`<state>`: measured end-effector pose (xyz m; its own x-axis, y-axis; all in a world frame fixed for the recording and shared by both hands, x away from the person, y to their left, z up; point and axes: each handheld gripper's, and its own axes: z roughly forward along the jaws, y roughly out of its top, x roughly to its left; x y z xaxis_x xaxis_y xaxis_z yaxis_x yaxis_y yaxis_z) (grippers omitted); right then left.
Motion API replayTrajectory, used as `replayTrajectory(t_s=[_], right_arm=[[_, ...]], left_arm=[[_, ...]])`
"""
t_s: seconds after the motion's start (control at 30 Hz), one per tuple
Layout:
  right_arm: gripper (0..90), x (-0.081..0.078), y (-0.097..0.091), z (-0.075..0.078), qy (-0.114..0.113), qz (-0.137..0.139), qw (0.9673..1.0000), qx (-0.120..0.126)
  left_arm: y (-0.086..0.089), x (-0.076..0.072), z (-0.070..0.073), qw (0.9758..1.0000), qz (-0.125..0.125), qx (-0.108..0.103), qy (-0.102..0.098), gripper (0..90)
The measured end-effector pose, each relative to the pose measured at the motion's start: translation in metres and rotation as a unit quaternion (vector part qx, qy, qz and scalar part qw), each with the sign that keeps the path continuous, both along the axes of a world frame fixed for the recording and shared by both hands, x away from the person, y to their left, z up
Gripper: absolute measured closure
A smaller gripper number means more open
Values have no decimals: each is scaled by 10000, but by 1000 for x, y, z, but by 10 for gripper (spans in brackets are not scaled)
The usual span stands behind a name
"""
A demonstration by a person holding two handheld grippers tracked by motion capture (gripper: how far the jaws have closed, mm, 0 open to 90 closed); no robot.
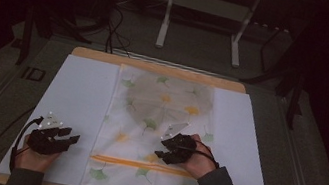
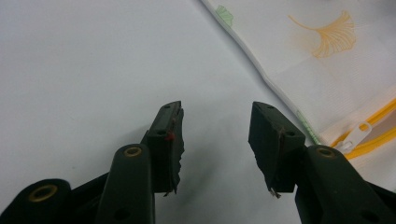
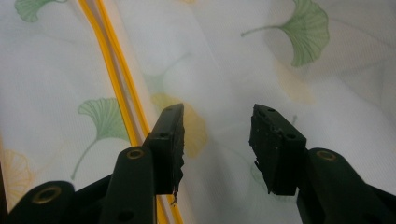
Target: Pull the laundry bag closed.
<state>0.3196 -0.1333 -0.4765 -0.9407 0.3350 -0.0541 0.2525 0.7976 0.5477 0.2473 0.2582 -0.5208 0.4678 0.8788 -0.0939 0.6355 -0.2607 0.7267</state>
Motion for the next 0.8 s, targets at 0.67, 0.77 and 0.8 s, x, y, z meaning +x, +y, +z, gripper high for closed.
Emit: replayTrajectory(t_s=[0.67, 0.77, 0.8], right_arm=[[538, -1, 33, 5, -6, 378, 9993, 19], [523, -1, 39, 6, -27, 422, 9991, 21], [522, -1, 41, 6, -35, 442, 9990, 9]], left_arm=[[2, 0, 1, 10000, -17, -55, -26, 566], [2, 0, 1, 10000, -31, -48, -17, 566], [2, 0, 1, 10000, -31, -50, -17, 566]])
